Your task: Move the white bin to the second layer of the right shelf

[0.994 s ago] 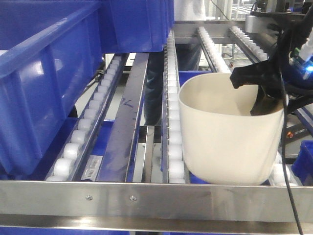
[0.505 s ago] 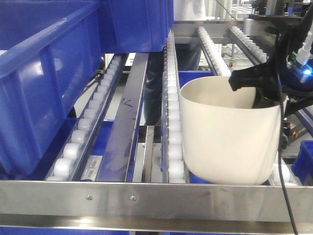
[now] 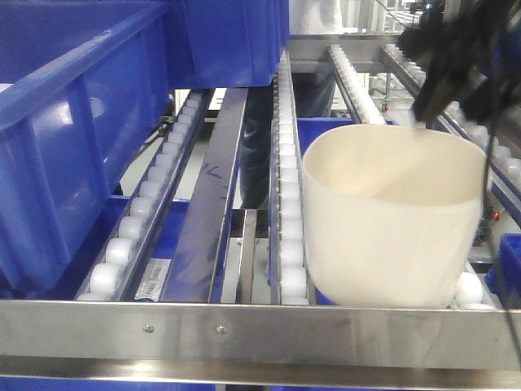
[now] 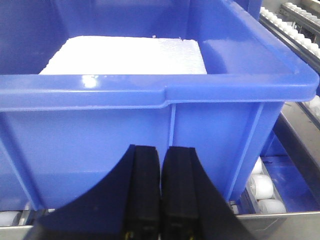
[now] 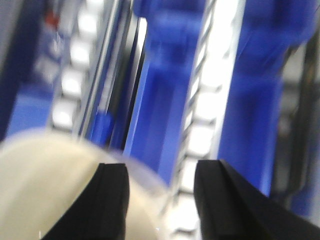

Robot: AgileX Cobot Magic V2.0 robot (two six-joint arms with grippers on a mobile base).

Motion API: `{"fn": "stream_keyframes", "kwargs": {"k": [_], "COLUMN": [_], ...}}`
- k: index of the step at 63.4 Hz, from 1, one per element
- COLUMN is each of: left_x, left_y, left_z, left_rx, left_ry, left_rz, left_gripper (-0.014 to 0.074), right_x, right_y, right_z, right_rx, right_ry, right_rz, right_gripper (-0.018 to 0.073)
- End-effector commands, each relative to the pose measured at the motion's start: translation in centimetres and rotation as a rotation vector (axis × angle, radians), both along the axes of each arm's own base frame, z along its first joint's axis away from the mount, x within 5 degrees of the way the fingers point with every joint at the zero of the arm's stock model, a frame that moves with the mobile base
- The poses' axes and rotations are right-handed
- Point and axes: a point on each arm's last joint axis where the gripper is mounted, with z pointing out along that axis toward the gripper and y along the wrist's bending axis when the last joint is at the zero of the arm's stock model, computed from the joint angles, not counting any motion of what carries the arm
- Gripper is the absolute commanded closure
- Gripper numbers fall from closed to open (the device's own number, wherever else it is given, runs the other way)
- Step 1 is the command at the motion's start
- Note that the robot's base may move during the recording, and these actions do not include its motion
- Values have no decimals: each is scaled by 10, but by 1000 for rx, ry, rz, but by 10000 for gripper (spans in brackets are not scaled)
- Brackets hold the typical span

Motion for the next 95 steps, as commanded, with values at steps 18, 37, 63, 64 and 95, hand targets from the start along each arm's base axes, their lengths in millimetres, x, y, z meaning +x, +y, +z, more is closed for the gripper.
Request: {"fn": "stream_keyframes", "kwargs": {"k": [18,37,63,64,95], "left_x": [0,0,0,0,0], "left_y": [0,0,0,0,0], "left_z": [0,0,0,0,0], "left_rx": [-20,-20,-20,-20,-20], "left_ry": [-74,-74,-74,-74,-74], "left_rz": [-6,-6,-6,-6,-6], "left_gripper": [512,512,512,512,512], "right_x": [-83,-153,-165,-165,-215], "right_y": [-58,-84,-86,-86,-98], "right_z": [76,58,51,51,-40], "right_rx": [49,79,72,72,25], "right_ry": [-382,-563,-539,-539,-852], "right_rz": [-101,-175,-185,-185,-268], "right_gripper": [485,503,503,503,503]}}
